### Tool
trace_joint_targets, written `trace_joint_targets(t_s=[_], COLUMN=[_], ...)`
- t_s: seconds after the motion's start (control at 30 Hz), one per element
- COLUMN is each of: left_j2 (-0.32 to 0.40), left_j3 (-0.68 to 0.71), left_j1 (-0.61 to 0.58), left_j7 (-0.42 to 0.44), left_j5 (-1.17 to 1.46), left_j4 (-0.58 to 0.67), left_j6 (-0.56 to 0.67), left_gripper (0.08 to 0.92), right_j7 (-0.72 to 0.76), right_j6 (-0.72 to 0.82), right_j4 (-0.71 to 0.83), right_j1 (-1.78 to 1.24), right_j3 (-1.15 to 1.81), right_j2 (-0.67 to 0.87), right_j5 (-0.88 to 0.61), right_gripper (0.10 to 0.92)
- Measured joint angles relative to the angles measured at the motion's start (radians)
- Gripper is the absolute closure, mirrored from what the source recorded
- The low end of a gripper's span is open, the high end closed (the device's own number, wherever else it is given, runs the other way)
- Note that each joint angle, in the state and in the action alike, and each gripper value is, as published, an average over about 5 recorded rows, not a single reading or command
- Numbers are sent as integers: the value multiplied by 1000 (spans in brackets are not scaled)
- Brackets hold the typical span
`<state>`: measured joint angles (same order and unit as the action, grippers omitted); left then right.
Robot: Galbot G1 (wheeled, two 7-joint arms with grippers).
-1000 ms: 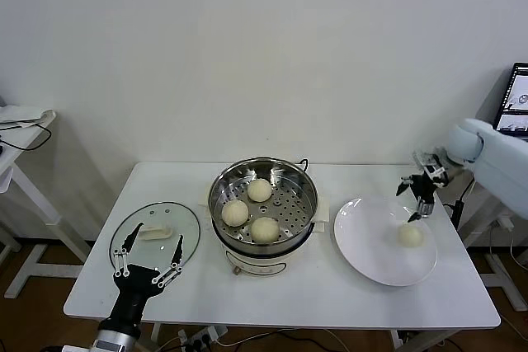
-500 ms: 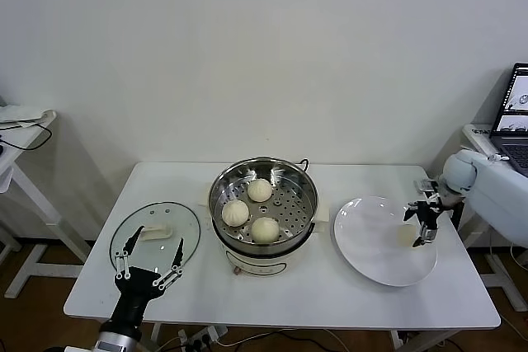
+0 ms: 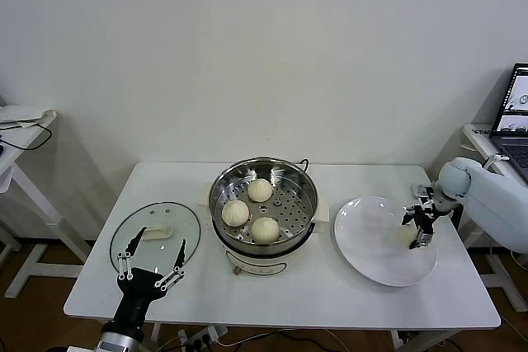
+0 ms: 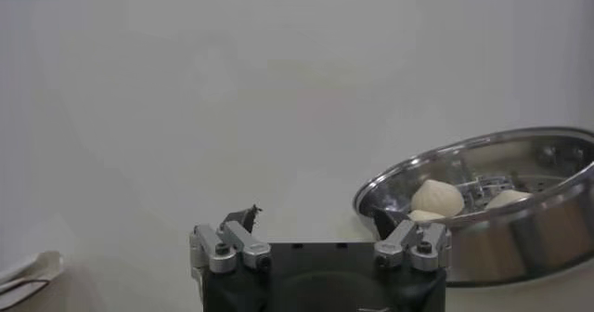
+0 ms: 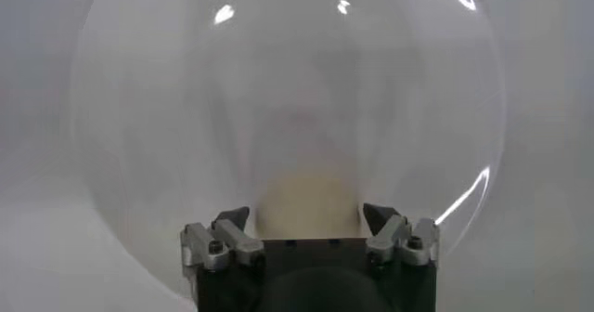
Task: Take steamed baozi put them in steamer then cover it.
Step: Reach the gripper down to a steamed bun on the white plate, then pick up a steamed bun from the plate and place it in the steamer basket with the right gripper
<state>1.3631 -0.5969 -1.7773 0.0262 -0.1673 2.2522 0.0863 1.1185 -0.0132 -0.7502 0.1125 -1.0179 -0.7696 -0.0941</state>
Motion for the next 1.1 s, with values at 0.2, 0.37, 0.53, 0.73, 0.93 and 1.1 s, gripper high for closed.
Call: trace_joint_targets(t_s=[0.2,0.37,0.53,0.73,0.93,1.1], left_j2=[0,-3,-7,-13,-14,-12], left_j3=[-3,-2,2,10,13,20], left_j1=[5,7,12,18,24,30], left_j7=[0,0,0,-1,-2,-2], left_j5=[4,4,4,4,4,4], left_j4=[1,4,7,9,9,3], left_j6=[-1,-2,-2,-1,-2,-2], left_gripper=[177,177,177,177,177,177], right_j7=[7,30,67,107,110,97], right_j6=[5,7,14,36,76,113], right_j4=[-23,-72,-146,-245,-358,-422], right_j1=[28,94,214,398,548,623], right_j3=[-23,-71,-160,-275,-372,-430], right_j2=[12,26,16,-34,-112,-188], right_j5=[-13,-47,-109,-222,-348,-425], right_gripper=[415,431,431,431,431,431])
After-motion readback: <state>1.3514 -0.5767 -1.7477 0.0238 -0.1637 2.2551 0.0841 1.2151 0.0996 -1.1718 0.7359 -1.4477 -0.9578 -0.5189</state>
